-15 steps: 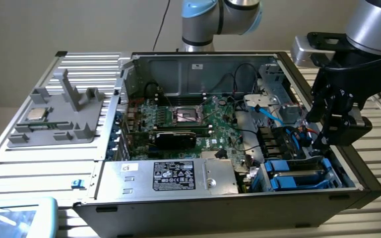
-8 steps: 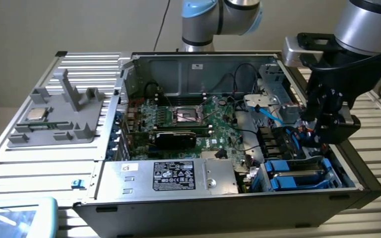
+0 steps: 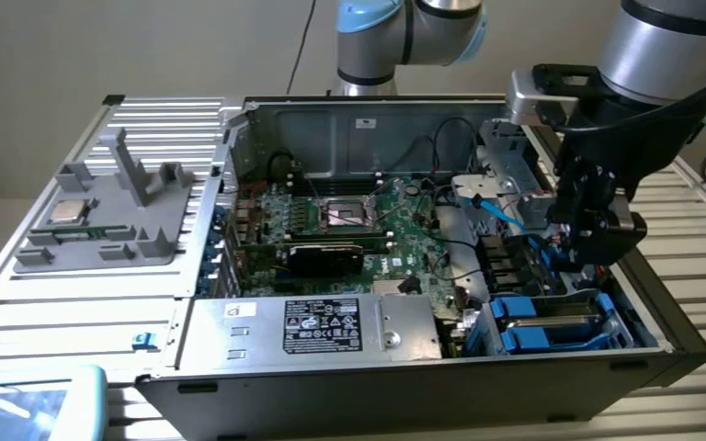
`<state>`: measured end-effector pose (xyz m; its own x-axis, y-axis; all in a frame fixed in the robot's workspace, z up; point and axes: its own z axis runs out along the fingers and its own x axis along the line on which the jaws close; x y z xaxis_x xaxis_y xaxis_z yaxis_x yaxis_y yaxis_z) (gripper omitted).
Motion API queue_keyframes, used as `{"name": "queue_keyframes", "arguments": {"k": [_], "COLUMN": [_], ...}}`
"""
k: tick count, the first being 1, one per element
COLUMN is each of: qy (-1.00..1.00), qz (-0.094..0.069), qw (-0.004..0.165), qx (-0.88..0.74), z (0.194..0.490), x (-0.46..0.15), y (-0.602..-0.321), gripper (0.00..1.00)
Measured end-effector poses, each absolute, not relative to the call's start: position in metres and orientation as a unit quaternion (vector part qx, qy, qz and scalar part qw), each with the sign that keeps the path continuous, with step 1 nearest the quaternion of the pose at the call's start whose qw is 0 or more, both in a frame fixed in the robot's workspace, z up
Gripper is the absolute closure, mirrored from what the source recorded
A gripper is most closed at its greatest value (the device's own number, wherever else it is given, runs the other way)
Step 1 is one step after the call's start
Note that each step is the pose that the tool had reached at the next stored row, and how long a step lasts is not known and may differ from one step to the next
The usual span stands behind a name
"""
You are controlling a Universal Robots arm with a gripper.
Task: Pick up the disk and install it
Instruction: 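Insert the first disk wire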
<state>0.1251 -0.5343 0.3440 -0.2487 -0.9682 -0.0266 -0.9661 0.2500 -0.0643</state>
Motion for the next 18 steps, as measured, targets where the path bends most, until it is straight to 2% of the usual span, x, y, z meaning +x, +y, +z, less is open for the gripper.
{"name": "queue_keyframes", "arguments": {"k": [18], "qy": [0.813], "qz": [-0.019], "qw": [0.029], "qx": [-0.581], "z": [0.3402], "x": [0.1205], "y": [-0.5324], "gripper": [0.35]}}
